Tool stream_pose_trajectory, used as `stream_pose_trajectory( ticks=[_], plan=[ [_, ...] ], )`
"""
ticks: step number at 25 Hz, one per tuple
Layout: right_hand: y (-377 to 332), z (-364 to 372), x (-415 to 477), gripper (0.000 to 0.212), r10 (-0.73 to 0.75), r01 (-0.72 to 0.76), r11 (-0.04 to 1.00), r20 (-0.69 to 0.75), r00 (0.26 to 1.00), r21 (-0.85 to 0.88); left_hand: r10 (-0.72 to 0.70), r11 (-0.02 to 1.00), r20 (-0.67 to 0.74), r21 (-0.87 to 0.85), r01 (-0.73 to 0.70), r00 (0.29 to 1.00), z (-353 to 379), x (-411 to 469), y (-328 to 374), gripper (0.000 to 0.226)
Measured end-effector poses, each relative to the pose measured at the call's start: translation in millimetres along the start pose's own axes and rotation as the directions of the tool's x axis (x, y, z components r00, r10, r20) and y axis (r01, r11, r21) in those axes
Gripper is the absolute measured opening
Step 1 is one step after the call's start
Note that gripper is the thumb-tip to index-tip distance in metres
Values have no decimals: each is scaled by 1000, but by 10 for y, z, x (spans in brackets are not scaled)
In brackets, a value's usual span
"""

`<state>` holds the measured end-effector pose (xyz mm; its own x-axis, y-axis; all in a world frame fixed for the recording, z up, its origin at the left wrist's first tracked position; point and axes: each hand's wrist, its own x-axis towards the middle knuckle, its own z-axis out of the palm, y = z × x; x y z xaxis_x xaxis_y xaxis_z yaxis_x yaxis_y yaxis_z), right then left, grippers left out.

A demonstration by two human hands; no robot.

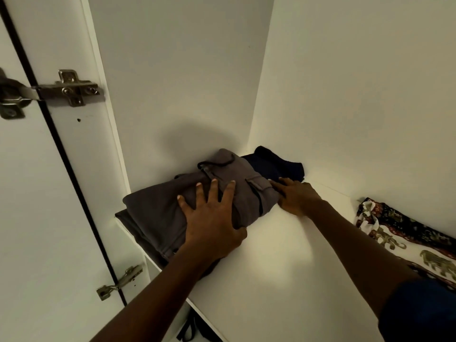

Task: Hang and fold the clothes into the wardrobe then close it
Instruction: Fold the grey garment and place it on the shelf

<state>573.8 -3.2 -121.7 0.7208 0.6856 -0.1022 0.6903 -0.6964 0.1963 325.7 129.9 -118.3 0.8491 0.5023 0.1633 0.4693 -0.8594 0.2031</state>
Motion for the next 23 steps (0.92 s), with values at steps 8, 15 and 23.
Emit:
stream_pose_trajectory(
  ticks=[8, 15, 23],
  plan=[
    [-203, 34, -779, 68, 113, -122, 992, -214, 970, -30, 50, 996, -76, -65, -55, 996, 4, -83, -51, 100],
    [61, 335, -572, 80, 162, -154, 946, -3, 987, 284, 139, 986, -52, -86, -143, 989, 20, 181, -104, 99],
    [305, 393, -653, 87, 63, -53, 980, -51, 997, 190, 120, 992, -112, -27, -124, 986, 169, 218, 16, 98]
  ],
)
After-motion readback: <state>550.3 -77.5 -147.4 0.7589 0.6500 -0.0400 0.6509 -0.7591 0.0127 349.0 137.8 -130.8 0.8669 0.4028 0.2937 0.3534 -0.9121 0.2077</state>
